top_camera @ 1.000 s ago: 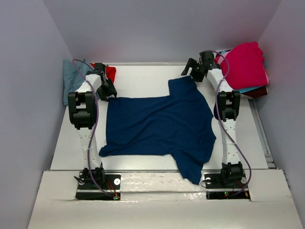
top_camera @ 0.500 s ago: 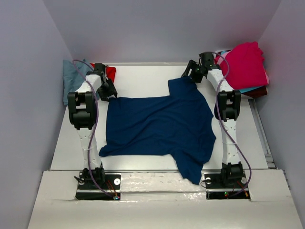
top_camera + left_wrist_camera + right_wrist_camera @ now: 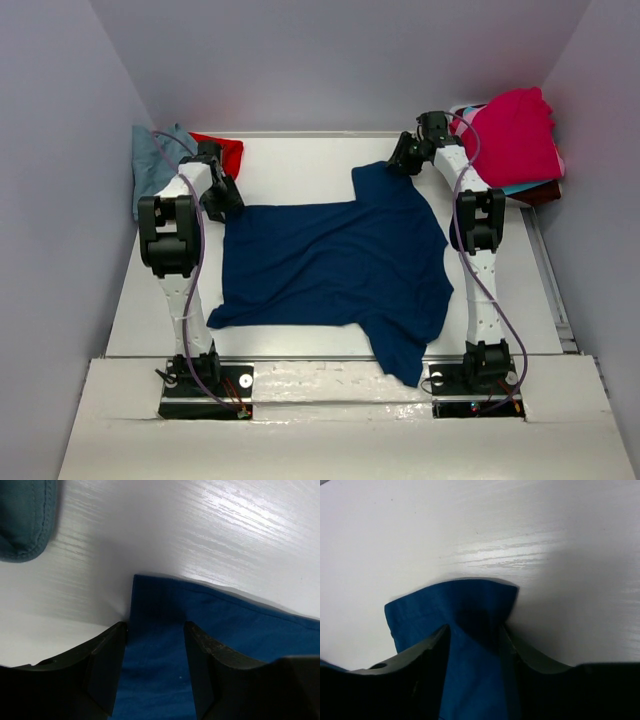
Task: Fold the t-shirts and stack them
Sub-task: Fold the tshirt
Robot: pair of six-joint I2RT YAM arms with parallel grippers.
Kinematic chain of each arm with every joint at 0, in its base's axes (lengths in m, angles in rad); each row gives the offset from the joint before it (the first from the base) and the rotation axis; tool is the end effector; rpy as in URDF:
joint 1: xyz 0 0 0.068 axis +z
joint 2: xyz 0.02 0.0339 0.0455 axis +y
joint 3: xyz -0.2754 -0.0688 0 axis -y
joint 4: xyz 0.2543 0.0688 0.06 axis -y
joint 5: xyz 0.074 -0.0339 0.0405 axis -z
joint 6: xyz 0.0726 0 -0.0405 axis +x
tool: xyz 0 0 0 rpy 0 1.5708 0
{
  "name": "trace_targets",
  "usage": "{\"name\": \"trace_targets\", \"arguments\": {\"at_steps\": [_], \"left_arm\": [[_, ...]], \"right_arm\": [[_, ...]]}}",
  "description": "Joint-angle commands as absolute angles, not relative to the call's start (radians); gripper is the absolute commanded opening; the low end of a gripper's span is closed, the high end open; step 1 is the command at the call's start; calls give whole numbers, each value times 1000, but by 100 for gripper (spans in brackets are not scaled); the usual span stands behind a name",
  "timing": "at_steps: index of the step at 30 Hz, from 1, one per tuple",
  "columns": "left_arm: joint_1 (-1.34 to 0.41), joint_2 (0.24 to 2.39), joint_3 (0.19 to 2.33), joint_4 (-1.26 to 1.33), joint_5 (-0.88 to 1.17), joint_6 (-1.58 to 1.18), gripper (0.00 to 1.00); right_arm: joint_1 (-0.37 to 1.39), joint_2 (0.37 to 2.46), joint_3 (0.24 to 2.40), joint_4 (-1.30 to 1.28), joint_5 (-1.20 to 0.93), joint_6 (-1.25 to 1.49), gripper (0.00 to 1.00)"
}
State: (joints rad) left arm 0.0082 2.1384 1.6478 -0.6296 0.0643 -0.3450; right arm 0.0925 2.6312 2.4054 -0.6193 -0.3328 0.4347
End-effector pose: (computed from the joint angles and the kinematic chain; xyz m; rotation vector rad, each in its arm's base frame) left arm 0.4844 -0.0007 0.1470 -0.4551 2.6632 -0.1894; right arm 0.6114 0.0805 0.1429 0.2632 2.4411 0.6397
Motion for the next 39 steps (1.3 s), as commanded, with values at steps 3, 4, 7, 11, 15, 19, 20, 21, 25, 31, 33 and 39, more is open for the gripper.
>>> {"name": "trace_targets", "arguments": {"at_steps": [3,4,7,11,15,19,20,21,25,31,33,39], "left_arm": [[11,2124,1634,-676,21,-327,62],[11,2131,1650,-678,21,-325,61],[11,2151,1680,-681,28,-327,53],[11,2174,1712,-687,40,-327,41],[11,2189,1735,-692,41,-324,30],[11,2195,1738,-689,43,-321,22],[11,2195,1740,-689,43,-321,19],[11,2197,1743,-690,43,-321,14],[11,2198,1753,-690,37,-316,6],[11,2204,1793,-693,28,-305,6],[2,2201,1801,-687,23,-298,6],[-43,2198,1845,-673,-35,-281,6]], "right_arm": [[98,2643,2425,-704,-324,416,43],[98,2643,2428,-709,-324,416,39],[98,2642,2431,-710,-319,414,34],[98,2638,2433,-715,-307,408,32],[98,2643,2450,-722,-301,405,28],[98,2638,2451,-724,-292,405,20],[98,2638,2451,-724,-290,408,18],[98,2637,2451,-724,-287,410,16],[98,2623,2450,-726,-279,416,7],[98,2588,2424,-715,-267,423,7],[98,2556,2405,-704,-264,422,7],[98,2494,2370,-699,-253,408,7]]}}
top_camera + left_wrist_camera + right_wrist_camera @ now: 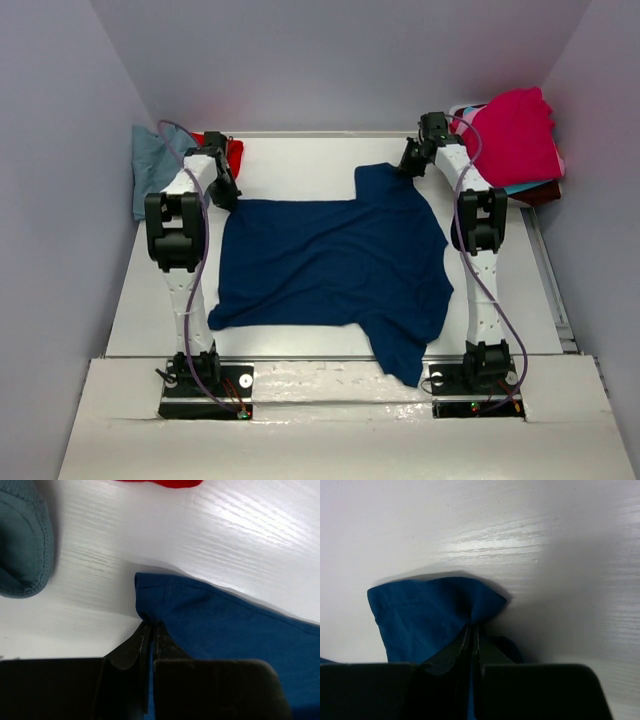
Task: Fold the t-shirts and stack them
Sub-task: Fold the tshirt
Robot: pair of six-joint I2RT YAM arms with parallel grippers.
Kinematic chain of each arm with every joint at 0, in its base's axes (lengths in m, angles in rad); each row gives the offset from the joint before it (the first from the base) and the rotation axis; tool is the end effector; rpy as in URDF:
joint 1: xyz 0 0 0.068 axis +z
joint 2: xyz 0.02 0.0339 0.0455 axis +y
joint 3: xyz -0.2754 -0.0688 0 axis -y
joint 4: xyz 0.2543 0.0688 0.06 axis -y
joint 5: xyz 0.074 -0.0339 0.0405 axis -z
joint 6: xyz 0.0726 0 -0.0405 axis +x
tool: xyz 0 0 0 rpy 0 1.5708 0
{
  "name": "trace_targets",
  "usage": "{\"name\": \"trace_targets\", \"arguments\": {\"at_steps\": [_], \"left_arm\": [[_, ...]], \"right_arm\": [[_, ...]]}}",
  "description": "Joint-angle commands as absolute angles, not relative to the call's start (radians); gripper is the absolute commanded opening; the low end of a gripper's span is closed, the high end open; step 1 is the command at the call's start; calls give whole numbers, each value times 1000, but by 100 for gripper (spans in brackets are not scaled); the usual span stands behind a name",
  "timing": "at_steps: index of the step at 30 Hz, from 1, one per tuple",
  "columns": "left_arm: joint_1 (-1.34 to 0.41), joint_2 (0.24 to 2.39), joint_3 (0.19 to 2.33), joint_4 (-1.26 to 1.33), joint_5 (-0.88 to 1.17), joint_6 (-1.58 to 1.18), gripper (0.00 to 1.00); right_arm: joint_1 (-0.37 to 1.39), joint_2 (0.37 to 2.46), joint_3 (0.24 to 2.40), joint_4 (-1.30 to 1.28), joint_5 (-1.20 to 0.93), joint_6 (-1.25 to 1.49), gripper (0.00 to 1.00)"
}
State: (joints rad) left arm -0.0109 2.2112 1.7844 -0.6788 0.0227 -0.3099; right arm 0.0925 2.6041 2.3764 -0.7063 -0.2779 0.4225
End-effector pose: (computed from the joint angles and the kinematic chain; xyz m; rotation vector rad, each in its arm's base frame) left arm 0.5066 -0.0072 0.1527 -0.3925 2.6540 -0.1316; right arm 0.5989 0.0756 0.1399 0.3017 2.5243 0.5566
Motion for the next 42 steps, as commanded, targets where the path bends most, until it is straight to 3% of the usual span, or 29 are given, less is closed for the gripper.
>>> {"name": "trace_targets", "arguments": {"at_steps": [1,19,31,42], "left_arm": [[-55,2200,1859,-670,-43,-281,6],[-86,2298,2037,-686,-141,-275,6],[-68,2391,2236,-709,-149,-278,6],[-34,2365,2201,-707,-126,-287,6]], "right_arm": [[98,2479,2372,-699,-250,403,7],[98,2503,2574,-695,-193,382,7],[89,2511,2571,-690,-161,370,7],[89,2468,2522,-699,-153,373,7]]}}
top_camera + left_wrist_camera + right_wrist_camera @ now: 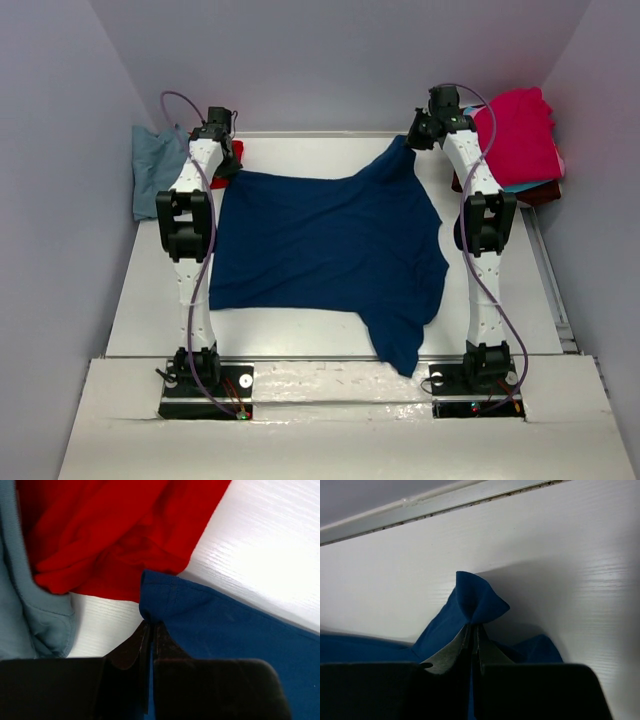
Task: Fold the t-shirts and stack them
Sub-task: Fold the tshirt
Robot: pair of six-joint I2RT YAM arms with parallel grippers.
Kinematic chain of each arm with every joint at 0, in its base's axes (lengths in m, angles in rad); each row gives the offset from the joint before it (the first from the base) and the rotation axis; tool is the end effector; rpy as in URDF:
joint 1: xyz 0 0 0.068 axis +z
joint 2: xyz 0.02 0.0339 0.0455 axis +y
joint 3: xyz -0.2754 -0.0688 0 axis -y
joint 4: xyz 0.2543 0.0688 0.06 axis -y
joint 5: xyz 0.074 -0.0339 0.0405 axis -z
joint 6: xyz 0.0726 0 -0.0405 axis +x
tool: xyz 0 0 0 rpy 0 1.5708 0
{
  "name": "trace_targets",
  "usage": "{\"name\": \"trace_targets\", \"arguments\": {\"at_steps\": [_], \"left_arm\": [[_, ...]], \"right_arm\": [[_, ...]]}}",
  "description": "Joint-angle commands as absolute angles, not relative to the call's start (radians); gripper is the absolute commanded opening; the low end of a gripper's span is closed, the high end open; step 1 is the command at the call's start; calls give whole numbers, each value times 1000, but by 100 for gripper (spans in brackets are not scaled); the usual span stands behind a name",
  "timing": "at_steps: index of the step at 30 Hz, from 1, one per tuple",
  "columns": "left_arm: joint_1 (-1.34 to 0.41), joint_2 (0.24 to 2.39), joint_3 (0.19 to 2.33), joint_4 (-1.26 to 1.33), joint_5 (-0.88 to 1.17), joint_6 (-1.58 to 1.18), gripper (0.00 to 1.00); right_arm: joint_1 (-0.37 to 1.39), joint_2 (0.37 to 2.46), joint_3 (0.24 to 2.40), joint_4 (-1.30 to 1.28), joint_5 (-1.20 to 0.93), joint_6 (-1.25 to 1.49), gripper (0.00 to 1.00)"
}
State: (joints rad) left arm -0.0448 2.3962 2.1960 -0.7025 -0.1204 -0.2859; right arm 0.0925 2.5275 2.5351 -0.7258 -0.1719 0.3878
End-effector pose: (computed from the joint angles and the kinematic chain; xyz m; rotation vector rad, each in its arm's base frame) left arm 0.5738 -0.0170 0.1939 -0.3475 2.4398 0.0057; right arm 0.6048 0.0686 0.2384 0.2509 2.3029 0.4438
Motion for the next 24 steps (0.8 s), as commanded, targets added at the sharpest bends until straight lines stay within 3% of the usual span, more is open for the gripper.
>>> {"name": "trace_targets", "arguments": {"at_steps": [1,24], "left_arm": [[-34,2355,2188,-710,-123,-290,6],[-72,2192,2000,-707,-29,-313,6]], "right_arm": [[89,2448,2496,-703,-152,376,7],[98,2140,2079,-661,-196,394,7]]}}
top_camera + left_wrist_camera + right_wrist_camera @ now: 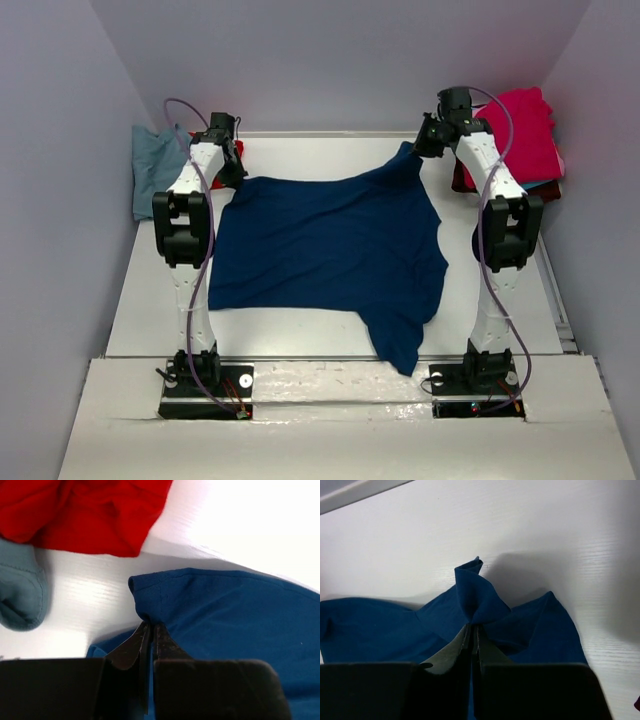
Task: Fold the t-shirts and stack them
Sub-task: Fold the tshirt
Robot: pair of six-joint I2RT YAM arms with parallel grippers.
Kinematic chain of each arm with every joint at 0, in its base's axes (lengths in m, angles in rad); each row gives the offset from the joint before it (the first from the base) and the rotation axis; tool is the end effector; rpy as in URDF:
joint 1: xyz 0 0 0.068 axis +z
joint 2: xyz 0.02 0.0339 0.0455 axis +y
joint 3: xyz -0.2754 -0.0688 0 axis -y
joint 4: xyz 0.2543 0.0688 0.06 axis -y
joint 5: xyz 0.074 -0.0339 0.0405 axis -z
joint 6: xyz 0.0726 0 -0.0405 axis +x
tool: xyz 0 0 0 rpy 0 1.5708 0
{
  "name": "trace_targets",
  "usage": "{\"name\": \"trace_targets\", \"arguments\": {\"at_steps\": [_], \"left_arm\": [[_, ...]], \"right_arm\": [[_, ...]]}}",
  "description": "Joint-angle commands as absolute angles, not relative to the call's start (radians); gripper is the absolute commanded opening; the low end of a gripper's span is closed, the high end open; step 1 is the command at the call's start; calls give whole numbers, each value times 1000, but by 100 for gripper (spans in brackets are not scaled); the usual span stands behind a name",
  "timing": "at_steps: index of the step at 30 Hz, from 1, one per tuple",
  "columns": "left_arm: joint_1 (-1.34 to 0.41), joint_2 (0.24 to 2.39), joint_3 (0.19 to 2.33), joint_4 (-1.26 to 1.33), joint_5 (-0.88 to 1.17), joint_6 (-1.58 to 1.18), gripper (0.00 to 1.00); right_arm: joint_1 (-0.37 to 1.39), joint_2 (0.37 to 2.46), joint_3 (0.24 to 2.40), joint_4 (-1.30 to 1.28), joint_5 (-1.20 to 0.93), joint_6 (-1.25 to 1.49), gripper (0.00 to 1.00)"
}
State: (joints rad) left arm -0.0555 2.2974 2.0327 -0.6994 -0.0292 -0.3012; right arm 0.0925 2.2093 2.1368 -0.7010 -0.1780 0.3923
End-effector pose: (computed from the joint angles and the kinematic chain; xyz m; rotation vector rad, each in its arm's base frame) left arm 0.5469 -0.0283 0.1903 -0.3225 2.5170 -0.1044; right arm 0.5427 0.0632 0.2744 0.2660 2.3580 0.4452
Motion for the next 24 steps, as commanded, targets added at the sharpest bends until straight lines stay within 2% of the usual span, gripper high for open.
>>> {"name": "trace_targets", "arguments": {"at_steps": [1,12,20,24], "left_arm": [[-72,2188,1997,-713,-35,-313,6],[-81,2117,1913,-739,-67,-325,6],[-72,2189,2043,-767,-100,-339,6],[-72,2174,2040,-785,-117,-338,6]], "right_arm": [[98,2132,2068,-661,-199,394,7],[116,2060,1981,-684,-227,388,7],[117,2053,1971,-692,-230,391,7],[126,2022,1944,-693,-230,385,7]]}}
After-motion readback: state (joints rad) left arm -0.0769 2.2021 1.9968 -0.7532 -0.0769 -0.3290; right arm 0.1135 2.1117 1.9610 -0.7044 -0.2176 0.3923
